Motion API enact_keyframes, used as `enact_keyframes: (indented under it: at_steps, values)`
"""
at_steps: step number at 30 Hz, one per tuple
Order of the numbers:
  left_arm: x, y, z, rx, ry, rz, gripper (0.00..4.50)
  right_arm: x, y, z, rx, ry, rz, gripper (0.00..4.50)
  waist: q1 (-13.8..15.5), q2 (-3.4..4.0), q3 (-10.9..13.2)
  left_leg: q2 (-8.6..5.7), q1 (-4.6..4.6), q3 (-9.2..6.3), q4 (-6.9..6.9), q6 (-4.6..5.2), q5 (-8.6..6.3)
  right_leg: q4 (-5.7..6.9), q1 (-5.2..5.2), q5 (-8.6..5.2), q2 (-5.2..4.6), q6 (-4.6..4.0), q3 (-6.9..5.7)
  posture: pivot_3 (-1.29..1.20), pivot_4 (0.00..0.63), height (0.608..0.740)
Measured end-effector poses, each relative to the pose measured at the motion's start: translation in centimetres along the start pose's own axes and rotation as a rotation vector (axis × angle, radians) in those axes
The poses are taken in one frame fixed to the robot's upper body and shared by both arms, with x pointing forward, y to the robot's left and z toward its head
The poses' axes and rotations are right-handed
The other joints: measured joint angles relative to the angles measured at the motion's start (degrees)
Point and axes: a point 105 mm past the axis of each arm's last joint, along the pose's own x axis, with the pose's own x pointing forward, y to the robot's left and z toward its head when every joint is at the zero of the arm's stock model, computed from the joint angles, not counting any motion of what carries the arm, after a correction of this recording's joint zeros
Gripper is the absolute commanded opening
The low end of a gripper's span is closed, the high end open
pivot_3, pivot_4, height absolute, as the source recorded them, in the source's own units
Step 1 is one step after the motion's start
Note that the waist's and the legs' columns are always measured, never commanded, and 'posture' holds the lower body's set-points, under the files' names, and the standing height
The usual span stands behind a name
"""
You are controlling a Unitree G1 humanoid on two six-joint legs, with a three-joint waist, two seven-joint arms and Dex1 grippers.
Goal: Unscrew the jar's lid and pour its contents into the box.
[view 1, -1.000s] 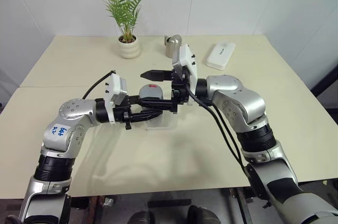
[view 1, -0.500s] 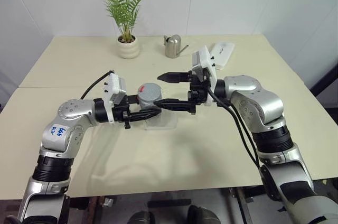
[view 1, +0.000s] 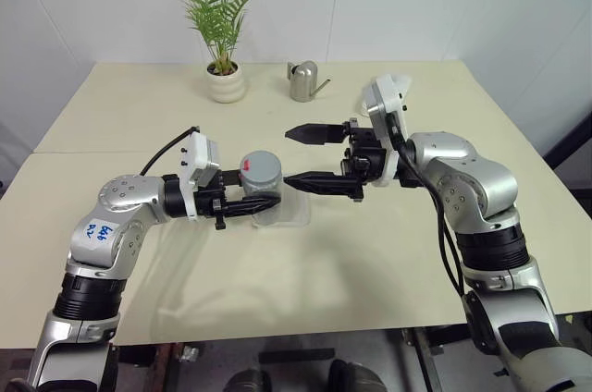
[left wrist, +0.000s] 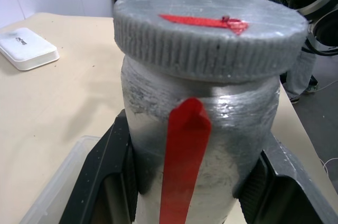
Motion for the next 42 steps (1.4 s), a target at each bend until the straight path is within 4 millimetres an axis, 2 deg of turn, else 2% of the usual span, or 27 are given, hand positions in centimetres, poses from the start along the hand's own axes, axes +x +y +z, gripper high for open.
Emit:
enact_keyframes:
  at_steps: [4,9,16,19,23,27,29,32,34,35,38,40,42]
  values:
    - [0.0,0.0,0.0,0.000,0.001,0.000,1.91,1.1,-0.2,0.1,-0.014,0.017,-0.018,4.48,0.00,0.00,0.00,0.00,0.00,0.00,0.01,0.00,0.00,0.01,0.00,0.00,0.00,0.00,0.01,0.00,0.150,0.740]
    - [0.0,0.0,0.0,0.000,0.001,-0.003,1.91,3.5,-0.3,-1.4,-0.007,0.082,-0.018,4.48,-0.13,0.00,0.00,0.00,0.00,0.01,0.00,0.00,0.00,0.00,-0.01,0.00,0.00,0.00,0.00,0.00,0.150,0.740]
    - [0.0,0.0,0.0,0.000,0.001,-0.003,1.91,3.8,-0.7,-2.1,0.005,0.109,-0.035,4.48,0.02,0.00,0.00,-0.01,-0.03,-0.01,0.00,0.01,0.00,-0.01,0.00,0.00,0.00,0.00,-0.01,0.00,0.150,0.740]
    - [0.0,0.0,0.0,0.000,0.001,-0.002,1.91,3.9,-0.7,-2.2,0.008,0.105,-0.032,3.85,-0.03,0.00,0.00,-0.01,-0.02,-0.01,0.00,0.00,0.00,0.00,0.00,0.00,0.01,0.00,-0.01,0.00,0.150,0.740]
    - [0.0,0.1,0.0,0.001,0.000,0.009,1.91,4.2,-0.3,-2.0,0.015,0.086,-0.004,2.59,-0.13,0.00,0.00,0.00,-0.02,-0.01,0.00,0.00,0.00,0.00,-0.01,0.00,0.01,0.00,-0.01,0.00,0.150,0.740]
    - [-0.1,0.0,0.5,0.020,-0.012,0.005,1.91,4.2,-0.1,-1.3,0.076,0.036,0.003,2.59,-0.10,0.00,0.00,0.00,-0.02,-0.01,0.00,0.00,0.00,-0.01,0.00,0.00,0.01,0.00,0.00,0.00,0.150,0.740]
    - [0.0,-0.1,0.3,0.014,-0.008,0.000,1.91,3.7,0.3,0.7,0.125,-0.080,0.022,2.59,-0.01,0.02,0.01,0.00,-0.02,-0.02,-0.02,0.00,0.00,-0.01,0.00,0.00,0.01,0.00,-0.01,0.00,0.150,0.740]
    - [-0.2,-0.3,-0.1,-0.001,-0.001,0.002,1.91,2.2,0.3,3.4,0.190,-0.219,0.008,2.59,0.15,0.02,0.01,-0.01,-0.02,-0.06,0.01,0.01,0.00,-0.01,0.03,0.00,0.00,0.00,-0.03,0.00,0.150,0.740]
    - [-0.3,-0.4,-0.5,-0.014,0.006,0.007,1.91,0.3,-0.6,3.2,0.197,-0.227,-0.096,2.59,0.29,0.00,0.00,-0.03,-0.01,-0.06,0.02,0.02,-0.01,-0.03,0.05,0.00,-0.01,0.00,-0.03,0.00,0.150,0.740]
    - [-0.4,-0.4,-0.6,-0.019,0.009,0.011,1.91,-0.6,-1.1,2.5,0.200,-0.208,-0.155,2.59,0.30,0.00,0.00,-0.04,-0.01,-0.06,0.02,0.03,-0.02,-0.03,0.05,0.00,-0.02,0.00,-0.02,0.00,0.150,0.740]
    - [-0.9,-0.5,-1.0,-0.034,0.016,0.036,1.91,-5.8,-3.4,-1.7,0.143,-0.067,-0.454,2.59,0.34,0.00,0.00,-0.07,-0.02,-0.01,-0.03,0.05,-0.04,-0.07,0.02,0.00,-0.04,0.00,0.00,0.00,0.150,0.740]
    - [-1.3,-0.4,-1.1,-0.043,0.014,0.058,1.91,-9.8,-4.1,-4.8,0.086,0.044,-0.626,2.59,0.26,0.00,0.00,-0.08,-0.02,0.06,-0.10,0.04,-0.04,-0.10,-0.01,0.00,-0.04,0.01,0.01,0.00,0.150,0.740]
    - [-1.6,-0.1,-0.9,-0.041,0.003,0.082,1.91,-12.9,-4.3,-7.5,0.040,0.104,-0.750,2.59,0.12,0.00,0.00,-0.07,-0.01,0.20,-0.12,0.04,-0.03,-0.11,-0.01,0.00,-0.02,0.01,0.01,0.00,0.150,0.740]
